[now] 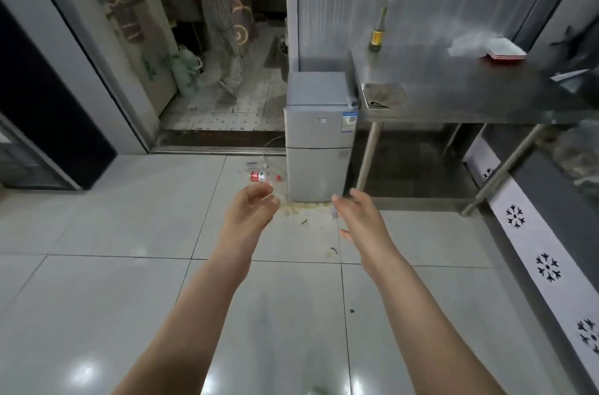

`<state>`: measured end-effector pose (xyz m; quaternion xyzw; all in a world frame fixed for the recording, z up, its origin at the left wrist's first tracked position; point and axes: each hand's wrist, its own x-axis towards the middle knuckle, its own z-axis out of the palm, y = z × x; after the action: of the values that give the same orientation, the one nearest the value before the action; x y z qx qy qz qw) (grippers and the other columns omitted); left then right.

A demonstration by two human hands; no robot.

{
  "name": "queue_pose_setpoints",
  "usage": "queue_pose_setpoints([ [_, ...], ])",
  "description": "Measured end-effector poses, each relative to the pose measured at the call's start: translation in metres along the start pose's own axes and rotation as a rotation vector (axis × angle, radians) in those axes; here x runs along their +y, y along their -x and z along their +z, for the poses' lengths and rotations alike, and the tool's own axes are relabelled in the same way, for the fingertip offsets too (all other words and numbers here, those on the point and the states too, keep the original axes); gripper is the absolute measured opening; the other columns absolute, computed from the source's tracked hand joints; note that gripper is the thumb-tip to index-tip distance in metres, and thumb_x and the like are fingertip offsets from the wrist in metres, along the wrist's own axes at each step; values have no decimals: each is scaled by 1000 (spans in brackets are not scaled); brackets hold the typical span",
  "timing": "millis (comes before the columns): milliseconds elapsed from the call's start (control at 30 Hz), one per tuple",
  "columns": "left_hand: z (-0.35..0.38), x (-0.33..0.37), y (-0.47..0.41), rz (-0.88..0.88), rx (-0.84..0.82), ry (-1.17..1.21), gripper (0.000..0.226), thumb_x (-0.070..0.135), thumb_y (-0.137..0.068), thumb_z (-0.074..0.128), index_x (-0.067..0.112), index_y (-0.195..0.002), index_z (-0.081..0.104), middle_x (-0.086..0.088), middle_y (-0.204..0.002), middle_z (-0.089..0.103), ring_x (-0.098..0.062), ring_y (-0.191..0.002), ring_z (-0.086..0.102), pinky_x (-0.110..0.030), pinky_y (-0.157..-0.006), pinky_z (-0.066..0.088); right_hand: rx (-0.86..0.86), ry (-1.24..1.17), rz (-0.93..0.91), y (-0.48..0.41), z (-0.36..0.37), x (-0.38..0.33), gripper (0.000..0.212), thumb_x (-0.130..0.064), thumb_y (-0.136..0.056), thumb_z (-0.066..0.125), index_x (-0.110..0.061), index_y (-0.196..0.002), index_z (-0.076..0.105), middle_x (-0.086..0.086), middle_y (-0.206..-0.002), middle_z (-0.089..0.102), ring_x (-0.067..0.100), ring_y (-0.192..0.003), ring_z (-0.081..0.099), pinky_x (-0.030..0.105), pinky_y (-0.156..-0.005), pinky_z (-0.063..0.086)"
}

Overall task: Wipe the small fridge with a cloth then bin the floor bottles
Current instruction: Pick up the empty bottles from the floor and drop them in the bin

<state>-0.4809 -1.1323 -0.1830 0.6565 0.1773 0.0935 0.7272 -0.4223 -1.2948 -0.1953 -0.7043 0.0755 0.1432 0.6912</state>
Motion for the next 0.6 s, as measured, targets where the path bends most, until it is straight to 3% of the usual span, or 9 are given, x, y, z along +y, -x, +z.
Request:
queue_pose_setpoints([
  [167, 3, -6, -99, -16, 55, 48, 26, 12, -84, 66, 19, -109, 59, 0, -116, 62, -10, -107, 58, -37, -102, 44, -17, 40, 21, -94, 29, -19, 54, -28, -90, 58, -17, -138, 36, -2, -123, 49, 12, -111, 50, 31, -96, 41],
  [367, -18, -25, -227, -48, 46, 56, 28, 8, -87, 60, 15, -114, 57, -6, -120, 61, -12, -112, 57, -27, -95, 46, 10, 61, 38, -208, 87, -18, 53, -29, -90, 59, -18, -137, 37, -1, -126, 47, 10, -110, 48, 28, -93, 41],
  [500, -44, -37, -322, -57, 2, 28, 29, 8, -87, 60, 17, -114, 56, -2, -118, 61, -10, -112, 57, -25, -94, 46, 71, 76, 41, -290, 131, -16, 52, -31, -89, 60, -20, -136, 39, -3, -126, 48, 11, -115, 49, 38, -103, 41],
  [600, -61, -44, -387, -60, -54, -6, 29, 8, -87, 60, 20, -113, 56, 0, -119, 61, -7, -113, 56, -22, -90, 46, 97, 50, 56, -341, 158, -16, 51, -31, -89, 60, -23, -135, 40, -8, -124, 48, 9, -118, 48, 36, -106, 39],
])
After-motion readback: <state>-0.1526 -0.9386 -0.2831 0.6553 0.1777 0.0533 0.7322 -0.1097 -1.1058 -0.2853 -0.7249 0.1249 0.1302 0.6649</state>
